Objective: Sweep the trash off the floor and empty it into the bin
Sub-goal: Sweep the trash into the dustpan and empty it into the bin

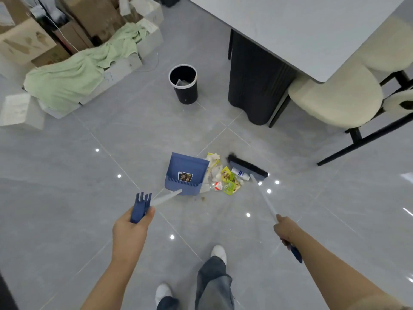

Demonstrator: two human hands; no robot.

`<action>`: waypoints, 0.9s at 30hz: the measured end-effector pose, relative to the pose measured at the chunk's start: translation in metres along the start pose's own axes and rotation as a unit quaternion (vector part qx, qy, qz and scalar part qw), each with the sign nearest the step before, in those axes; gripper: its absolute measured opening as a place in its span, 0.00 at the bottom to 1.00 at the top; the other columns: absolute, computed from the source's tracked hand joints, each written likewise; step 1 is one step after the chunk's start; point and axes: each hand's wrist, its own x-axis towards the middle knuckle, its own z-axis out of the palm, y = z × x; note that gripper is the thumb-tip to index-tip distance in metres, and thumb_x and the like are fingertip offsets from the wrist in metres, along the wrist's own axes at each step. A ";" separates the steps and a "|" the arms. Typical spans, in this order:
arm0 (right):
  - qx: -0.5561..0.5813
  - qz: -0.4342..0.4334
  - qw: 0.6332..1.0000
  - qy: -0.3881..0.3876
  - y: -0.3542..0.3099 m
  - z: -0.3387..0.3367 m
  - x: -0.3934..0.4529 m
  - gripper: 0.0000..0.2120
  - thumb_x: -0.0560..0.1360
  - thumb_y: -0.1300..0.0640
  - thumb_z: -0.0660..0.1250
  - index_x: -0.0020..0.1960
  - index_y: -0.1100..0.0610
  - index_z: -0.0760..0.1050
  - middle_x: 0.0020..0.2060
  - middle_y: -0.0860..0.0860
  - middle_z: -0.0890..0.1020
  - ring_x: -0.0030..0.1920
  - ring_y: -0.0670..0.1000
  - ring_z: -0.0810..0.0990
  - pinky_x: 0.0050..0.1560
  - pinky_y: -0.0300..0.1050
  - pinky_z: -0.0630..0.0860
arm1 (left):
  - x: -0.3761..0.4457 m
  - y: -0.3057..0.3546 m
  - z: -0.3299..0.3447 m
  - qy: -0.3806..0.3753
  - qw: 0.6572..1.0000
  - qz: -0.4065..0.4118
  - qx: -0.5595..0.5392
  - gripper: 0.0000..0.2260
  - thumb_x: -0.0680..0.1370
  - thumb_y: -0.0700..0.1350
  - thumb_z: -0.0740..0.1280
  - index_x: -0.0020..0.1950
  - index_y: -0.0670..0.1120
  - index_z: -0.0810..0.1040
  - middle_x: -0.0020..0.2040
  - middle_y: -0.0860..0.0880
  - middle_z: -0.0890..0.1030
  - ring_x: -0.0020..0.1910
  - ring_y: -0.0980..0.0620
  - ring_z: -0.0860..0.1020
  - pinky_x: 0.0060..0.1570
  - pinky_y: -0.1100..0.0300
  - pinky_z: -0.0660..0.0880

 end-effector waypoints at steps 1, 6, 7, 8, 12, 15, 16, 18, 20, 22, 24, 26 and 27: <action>0.004 0.000 1.000 -0.009 0.004 0.002 -0.010 0.28 0.78 0.64 0.49 0.77 0.55 0.53 0.35 0.55 0.71 0.27 0.52 0.69 0.22 0.40 0.68 | -0.004 -0.002 -0.005 -0.005 1.000 0.003 0.013 0.12 0.75 0.42 0.70 0.33 0.48 0.74 0.22 0.55 0.66 0.28 0.50 0.62 0.31 0.59 0.62; 0.102 0.015 0.994 -0.022 0.015 -0.014 -0.048 0.09 0.79 0.65 0.49 0.55 0.62 0.65 0.26 0.56 0.70 0.24 0.51 0.65 0.27 0.41 0.66 | -0.009 -0.020 -0.034 -0.018 0.997 -0.003 0.072 0.06 0.75 0.38 0.69 0.40 0.38 0.76 0.24 0.50 0.66 0.28 0.50 0.62 0.31 0.59 0.61; 0.119 0.016 0.993 -0.019 0.018 -0.019 -0.054 0.09 0.78 0.64 0.49 0.54 0.63 0.66 0.25 0.57 0.70 0.24 0.51 0.65 0.27 0.40 0.66 | -0.009 -0.024 -0.040 -0.022 0.997 -0.011 0.080 0.05 0.75 0.37 0.69 0.41 0.36 0.76 0.25 0.49 0.66 0.28 0.50 0.62 0.31 0.59 0.61; 0.132 0.014 0.991 -0.017 0.021 -0.023 -0.057 0.09 0.78 0.64 0.49 0.53 0.63 0.66 0.25 0.57 0.70 0.24 0.51 0.65 0.27 0.40 0.66 | -0.009 -0.029 -0.046 -0.023 0.996 -0.020 0.087 0.04 0.74 0.36 0.68 0.42 0.36 0.76 0.26 0.48 0.66 0.28 0.49 0.63 0.32 0.59 0.61; 0.184 0.018 0.983 0.004 0.028 -0.020 -0.061 0.10 0.78 0.63 0.48 0.55 0.60 0.65 0.26 0.56 0.69 0.25 0.51 0.65 0.27 0.40 0.65 | -0.015 -0.048 -0.064 -0.044 0.990 -0.034 0.131 0.02 0.73 0.34 0.66 0.41 0.37 0.76 0.28 0.46 0.66 0.29 0.50 0.63 0.32 0.59 0.60; 0.203 0.040 0.978 0.017 0.026 -0.007 -0.049 0.10 0.79 0.61 0.48 0.54 0.63 0.66 0.24 0.56 0.70 0.25 0.52 0.65 0.28 0.41 0.65 | -0.019 -0.064 -0.074 -0.067 0.984 -0.036 0.162 0.06 0.74 0.33 0.65 0.38 0.41 0.78 0.26 0.47 0.68 0.28 0.49 0.64 0.30 0.59 0.60; 0.203 0.051 0.978 0.020 0.026 -0.001 -0.045 0.10 0.80 0.61 0.49 0.53 0.65 0.66 0.21 0.56 0.70 0.25 0.52 0.65 0.28 0.41 0.65 | -0.020 -0.072 -0.076 -0.074 0.982 -0.037 0.173 0.07 0.74 0.33 0.65 0.38 0.43 0.78 0.26 0.48 0.69 0.27 0.49 0.65 0.30 0.60 0.61; 0.203 0.072 0.976 0.017 0.029 0.018 -0.041 0.11 0.80 0.61 0.49 0.52 0.66 0.66 0.19 0.55 0.70 0.24 0.52 0.65 0.27 0.41 0.65 | -0.022 -0.085 -0.082 -0.089 0.976 -0.040 0.194 0.08 0.73 0.33 0.65 0.38 0.44 0.78 0.26 0.49 0.70 0.27 0.50 0.65 0.30 0.60 0.61; 0.203 0.081 0.976 -0.001 0.031 0.042 -0.047 0.11 0.81 0.60 0.49 0.54 0.66 0.65 0.24 0.55 0.69 0.24 0.52 0.64 0.27 0.40 0.64 | -0.021 -0.097 -0.086 -0.102 0.973 -0.033 0.207 0.09 0.74 0.33 0.64 0.40 0.46 0.79 0.26 0.49 0.71 0.27 0.51 0.67 0.29 0.60 0.62; 0.204 0.082 0.975 -0.014 0.031 0.071 -0.061 0.11 0.81 0.59 0.48 0.56 0.66 0.64 0.25 0.56 0.69 0.24 0.53 0.65 0.26 0.41 0.65 | -0.022 -0.106 -0.091 -0.118 0.966 -0.021 0.230 0.10 0.73 0.32 0.64 0.39 0.46 0.78 0.26 0.50 0.72 0.28 0.53 0.68 0.29 0.60 0.63; 0.205 0.081 0.975 -0.027 0.028 0.100 -0.079 0.12 0.81 0.60 0.48 0.56 0.67 0.64 0.25 0.57 0.69 0.25 0.53 0.65 0.26 0.41 0.66 | -0.022 -0.118 -0.100 -0.138 0.958 -0.013 0.249 0.10 0.72 0.32 0.64 0.37 0.45 0.77 0.26 0.50 0.72 0.29 0.52 0.69 0.30 0.59 0.64; 0.209 0.089 0.973 -0.037 0.025 0.128 -0.099 0.11 0.81 0.62 0.48 0.53 0.68 0.65 0.25 0.57 0.69 0.25 0.53 0.65 0.27 0.42 0.65 | -0.021 -0.129 -0.110 -0.162 0.950 -0.012 0.267 0.06 0.71 0.32 0.64 0.36 0.40 0.77 0.26 0.51 0.71 0.29 0.52 0.67 0.31 0.60 0.63; 0.213 0.096 0.971 -0.040 0.023 0.145 -0.109 0.11 0.81 0.62 0.48 0.53 0.68 0.65 0.25 0.57 0.69 0.25 0.53 0.65 0.27 0.42 0.65 | -0.020 -0.131 -0.116 -0.177 0.945 -0.003 0.276 0.05 0.71 0.33 0.64 0.36 0.38 0.77 0.26 0.51 0.70 0.28 0.53 0.66 0.30 0.60 0.62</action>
